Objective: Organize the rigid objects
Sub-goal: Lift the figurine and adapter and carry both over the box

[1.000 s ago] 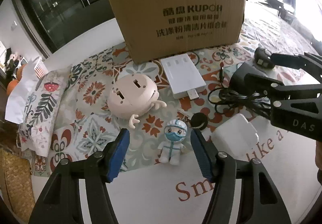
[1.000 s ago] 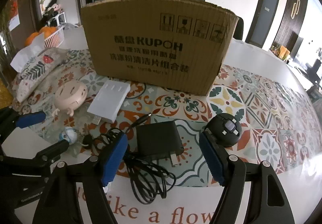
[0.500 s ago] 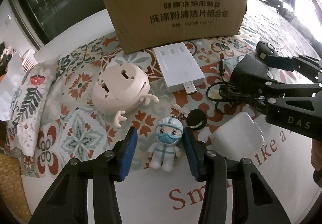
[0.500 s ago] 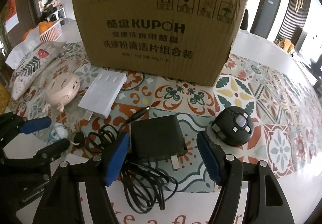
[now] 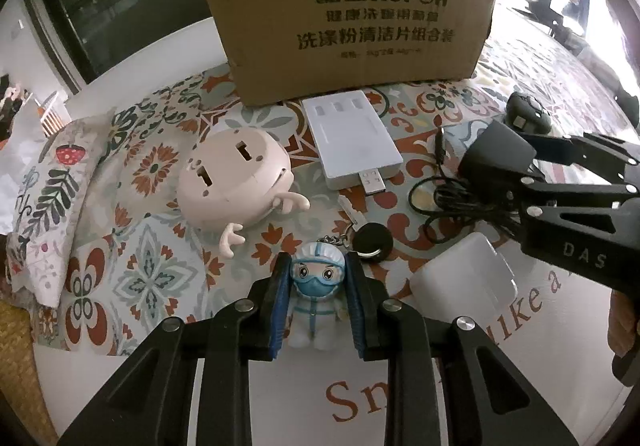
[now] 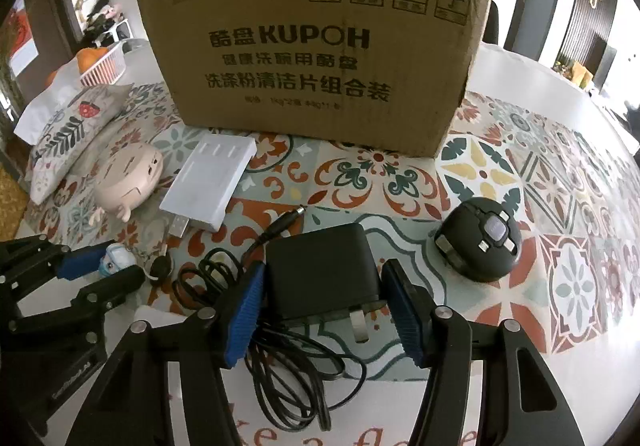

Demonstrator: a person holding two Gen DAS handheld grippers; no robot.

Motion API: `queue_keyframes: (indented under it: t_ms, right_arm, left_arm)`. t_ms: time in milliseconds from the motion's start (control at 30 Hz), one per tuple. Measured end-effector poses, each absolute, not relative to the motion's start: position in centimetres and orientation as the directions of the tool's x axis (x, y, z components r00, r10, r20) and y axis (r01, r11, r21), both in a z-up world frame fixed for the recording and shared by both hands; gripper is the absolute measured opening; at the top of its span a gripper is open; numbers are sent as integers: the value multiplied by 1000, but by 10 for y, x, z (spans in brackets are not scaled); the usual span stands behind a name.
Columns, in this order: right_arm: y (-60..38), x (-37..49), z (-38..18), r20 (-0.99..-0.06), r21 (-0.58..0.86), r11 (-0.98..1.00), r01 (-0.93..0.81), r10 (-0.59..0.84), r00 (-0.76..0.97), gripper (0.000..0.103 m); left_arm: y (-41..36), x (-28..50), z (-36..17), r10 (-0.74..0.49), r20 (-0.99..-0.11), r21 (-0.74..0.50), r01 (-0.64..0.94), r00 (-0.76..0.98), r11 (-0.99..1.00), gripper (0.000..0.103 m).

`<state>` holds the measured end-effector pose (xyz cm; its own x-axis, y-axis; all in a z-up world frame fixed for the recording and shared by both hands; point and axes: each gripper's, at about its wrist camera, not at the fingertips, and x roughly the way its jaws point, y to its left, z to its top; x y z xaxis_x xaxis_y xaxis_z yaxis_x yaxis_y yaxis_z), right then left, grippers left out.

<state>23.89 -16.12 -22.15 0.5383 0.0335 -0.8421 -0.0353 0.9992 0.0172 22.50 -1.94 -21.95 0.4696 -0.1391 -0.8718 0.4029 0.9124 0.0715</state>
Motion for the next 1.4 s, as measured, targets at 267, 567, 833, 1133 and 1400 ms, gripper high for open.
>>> queue_keyframes:
  t_ms: [267, 567, 833, 1133, 1400]
  right_arm:
    - [-166, 228, -206, -829, 18, 1000, -19, 25, 559, 59]
    - [-166, 212, -176, -795, -1, 1000, -16, 9, 607, 58]
    - [-168, 200, -148, -758, 0, 1000, 1, -1, 652, 58]
    - [-174, 191, -112, -706, 11, 1000, 18, -5, 709, 58]
    - [-179, 185, -81, -650, -1, 1000, 24, -19, 760, 58]
  left_arm:
    - [-19, 216, -199, -146, -845, 70, 376, 515, 924, 27]
    - [-19, 203, -173, -164, -814, 62, 365, 557, 929, 27]
    - [-19, 196, -144, -161, -782, 63, 334, 602, 941, 27]
    - [-21, 194, -104, -169, -739, 48, 302, 652, 952, 27]
    - [-24, 193, -78, -194, -708, 21, 295, 679, 955, 27]
